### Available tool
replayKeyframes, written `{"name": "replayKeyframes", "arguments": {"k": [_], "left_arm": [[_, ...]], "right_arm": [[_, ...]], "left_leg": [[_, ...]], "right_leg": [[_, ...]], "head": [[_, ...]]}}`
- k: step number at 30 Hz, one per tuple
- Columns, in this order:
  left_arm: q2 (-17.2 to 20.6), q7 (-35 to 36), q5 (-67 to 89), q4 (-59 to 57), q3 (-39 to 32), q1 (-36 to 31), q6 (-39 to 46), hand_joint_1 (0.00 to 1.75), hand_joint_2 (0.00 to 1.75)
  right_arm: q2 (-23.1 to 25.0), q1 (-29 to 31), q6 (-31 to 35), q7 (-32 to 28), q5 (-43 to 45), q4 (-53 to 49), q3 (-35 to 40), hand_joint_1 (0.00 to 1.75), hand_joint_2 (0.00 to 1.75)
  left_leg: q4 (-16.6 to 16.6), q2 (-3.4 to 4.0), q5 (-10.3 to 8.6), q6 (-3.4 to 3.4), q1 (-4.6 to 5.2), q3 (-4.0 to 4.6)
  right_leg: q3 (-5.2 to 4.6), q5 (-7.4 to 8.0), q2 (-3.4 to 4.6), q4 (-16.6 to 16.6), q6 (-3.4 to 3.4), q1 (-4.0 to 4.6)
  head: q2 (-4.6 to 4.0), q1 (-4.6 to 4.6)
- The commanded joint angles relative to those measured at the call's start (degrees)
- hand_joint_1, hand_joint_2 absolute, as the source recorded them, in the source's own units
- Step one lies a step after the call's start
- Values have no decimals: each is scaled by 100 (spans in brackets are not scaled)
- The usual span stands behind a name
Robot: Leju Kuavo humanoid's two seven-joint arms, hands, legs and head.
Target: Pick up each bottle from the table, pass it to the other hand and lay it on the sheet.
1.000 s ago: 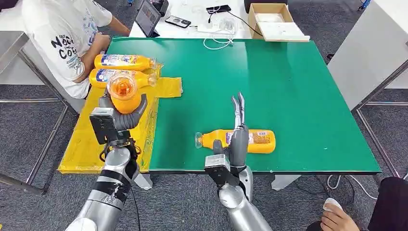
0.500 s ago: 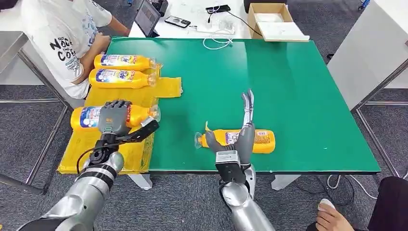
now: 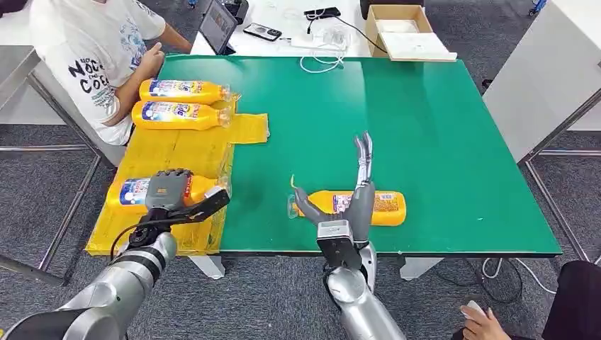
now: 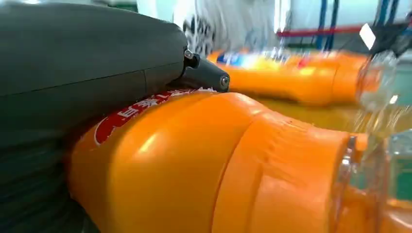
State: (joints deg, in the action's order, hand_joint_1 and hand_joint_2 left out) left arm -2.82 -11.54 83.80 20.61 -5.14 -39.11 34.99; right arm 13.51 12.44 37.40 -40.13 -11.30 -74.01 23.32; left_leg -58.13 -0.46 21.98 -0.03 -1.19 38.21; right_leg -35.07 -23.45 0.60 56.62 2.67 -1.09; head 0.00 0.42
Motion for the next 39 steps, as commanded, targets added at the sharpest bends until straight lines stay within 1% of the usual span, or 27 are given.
{"name": "replayKeyframes", "arguments": {"k": [1, 2, 3, 5, 6, 7, 9, 10, 11, 13, 14, 17, 19, 20, 22, 23, 25, 27, 28, 29, 31, 32, 33, 34, 35, 36, 39], "left_arm": [[19, -114, -457, -579, -520, -166, -750, 0, 175], [3, -156, -546, -600, -585, -169, -888, 0, 0], [3, -156, -546, -600, -585, -169, -888, 0, 0], [-27, -183, -642, -615, -655, -186, -1114, 0, 0], [-45, -276, -716, -596, -698, -193, -1243, 0, 0], [-45, -276, -716, -596, -698, -193, -1243, 0, 0], [-45, -276, -716, -596, -698, -193, -1243, 0, 0], [-45, -276, -716, -596, -698, -193, -1243, 0, 0], [-71, -323, -830, -594, -767, -217, -1535, 0, 0], [-102, -368, -924, -594, -807, -249, -1860, 0, 0], [-122, -400, -975, -599, -834, -266, -1996, 0, 0], [-213, -519, -1319, -598, -1064, -310, -2527, 0, 0], [-283, -655, -1702, -556, -1339, -319, -2803, 0, 0], [-335, -841, -2035, -522, -1590, -333, -2929, 0, 0], [-349, -891, -2118, -508, -1631, -348, -2989, 0, 0], [-395, -1036, -2417, -445, -1835, -353, -3041, 0, 0], [-502, -1417, -2903, -321, -2120, -357, -2704, 0, 0], [-520, -1413, -2912, -320, -2115, -373, -2699, 0, 0], [-520, -1413, -2912, -320, -2115, -373, -2699, 0, 0], [-520, -1413, -2912, -320, -2115, -373, -2699, 0, 0], [-663, -2269, -3553, -47, -2406, -309, -2042, 0, 0], [-746, -2742, -4003, 93, -2576, -305, -1711, 0, 0], [-816, -2846, -4420, 531, -2338, -181, -1501, 0, 0], [-821, -2846, -4823, 888, -1978, -28, -1320, 0, 175], [-773, -2846, -5586, 1610, -1296, 286, -949, 0, 175], [-734, -2846, -5794, 1767, -1098, 362, -809, 0, 175], [-675, -2846, -5892, 1799, -1017, 408, -822, 0, 175]], "right_arm": [[1, 195, -257, 13, -87, 695, -61, 0, 175], [6, 200, -299, 13, -96, 748, -85, 0, 175], [6, 200, -299, 13, -96, 748, -85, 0, 175], [13, 216, -360, 13, -108, 818, -114, 0, 175], [18, 228, -414, 13, -120, 867, -133, 0, 175], [18, 228, -414, 13, -120, 867, -133, 0, 175], [18, 228, -414, 13, -120, 867, -133, 0, 175], [18, 228, -414, 13, -120, 867, -133, 0, 175], [38, 248, -485, 13, -137, 936, -175, 0, 175], [50, 269, -562, 13, -155, 996, -230, 0, 175], [53, 276, -583, 16, -153, 1016, -257, 0, 175], [69, 309, -687, 13, -163, 1112, -357, 0, 175], [73, 322, -727, 13, -218, 1160, -409, 0, 175], [79, 317, -736, 13, -239, 1176, -437, 0, 175], [77, 311, -738, 13, -255, 1175, -452, 0, 175], [82, 297, -747, 13, -273, 1180, -479, 0, 175], [91, 261, -786, 13, -308, 1170, -532, 0, 175], [86, 248, -782, 13, -315, 1167, -535, 0, 175], [86, 248, -782, 13, -315, 1167, -535, 0, 175], [86, 248, -782, 13, -315, 1167, -535, 0, 175], [20, 276, -900, 136, -526, 1269, -431, 0, 175], [-81, 362, -1038, 421, -808, 1443, -302, 0, 175], [-133, 436, -1149, 554, -959, 1579, -278, 0, 175], [-189, 510, -1241, 683, -1115, 1705, -232, 0, 175], [-295, 661, -1276, 925, -1455, 1939, -162, 0, 175], [-316, 706, -1309, 986, -1526, 2007, -157, 0, 175], [-342, 778, -1340, 979, -1514, 2089, -212, 0, 175]], "left_leg": [[2, 10, 14, 6, 0, -36], [6, 9, 13, 6, 2, -41], [5, 10, 17, 8, 1, -52], [5, 12, 11, 6, 2, -37], [6, 9, 12, 7, 1, -47], [6, -3, 4, 5, 3, -31], [4, -3, 12, 9, 2, -52], [6, -4, 7, 7, 3, -48], [6, -1, 9, 8, 3, -58], [6, -5, 3, 6, 3, -51], [7, -4, 5, 8, 3, -61], [12, -14, -4, 10, 5, -71], [9, -23, -4, 9, 4, -82], [12, -26, -5, 11, 5, -92], [10, -43, -6, 10, 4, -101], [12, -46, -9, 12, 4, -104], [10, -63, -11, 11, 4, -108], [13, -50, -7, 12, 4, -108], [20, -45, -7, 9, 4, -108], [9, -47, -5, 5, 2, -101], [9, -50, -12, 6, 4, -100], [11, -42, -10, 7, 4, -103], [13, -43, -9, 7, 4, -106], [7, -45, -12, 5, 2, -96], [8, -37, -11, 7, 2, -95], [4, -27, -6, 9, 0, -90], [6, -19, -11, 4, 0, -71]], "right_leg": [[35, -11, 1, -5, -12, 4], [39, -10, 0, -7, -11, 2], [51, -14, -1, -7, -15, 4], [34, -6, 4, -6, -10, 2], [46, -8, -1, -9, -12, 4], [33, -5, -9, -6, -8, 0], [55, -11, -15, -7, -14, 2], [50, -7, -15, -7, -11, 0], [60, -8, -14, -8, -14, 1], [52, -5, -17, -6, -12, 0], [62, -7, -18, -7, -15, 1], [74, -5, -28, -10, -15, -1], [87, -7, -32, -8, -11, -1], [96, -6, -37, -11, -15, -1], [105, -9, -52, -9, -14, -1], [104, -8, -60, -12, -17, -1], [69, -23, -71, -10, -31, -1], [65, -21, -58, -14, -27, -2], [113, -11, -52, -20, -28, -4], [110, -5, -55, -10, -16, -3], [109, -7, -66, -7, -15, -5], [113, -8, -64, -10, -19, -3], [117, -9, -66, -13, -22, 0], [108, -6, -64, -9, -15, 0], [106, -5, -59, -11, -17, 2], [99, -5, -52, -10, -20, 5], [74, -3, -45, -6, -14, 7]], "head": [[0, 0], [0, 0], [0, 0], [0, 0], [0, 0], [0, 0], [0, 2], [0, 0], [0, 0], [0, 0], [0, 0], [0, -2], [0, -2], [0, 0], [0, 0], [0, 0], [0, 2], [0, 2], [0, 0], [0, 0], [0, 0], [0, 0], [0, 0], [0, 0], [0, -2], [0, 0], [0, -2]]}}
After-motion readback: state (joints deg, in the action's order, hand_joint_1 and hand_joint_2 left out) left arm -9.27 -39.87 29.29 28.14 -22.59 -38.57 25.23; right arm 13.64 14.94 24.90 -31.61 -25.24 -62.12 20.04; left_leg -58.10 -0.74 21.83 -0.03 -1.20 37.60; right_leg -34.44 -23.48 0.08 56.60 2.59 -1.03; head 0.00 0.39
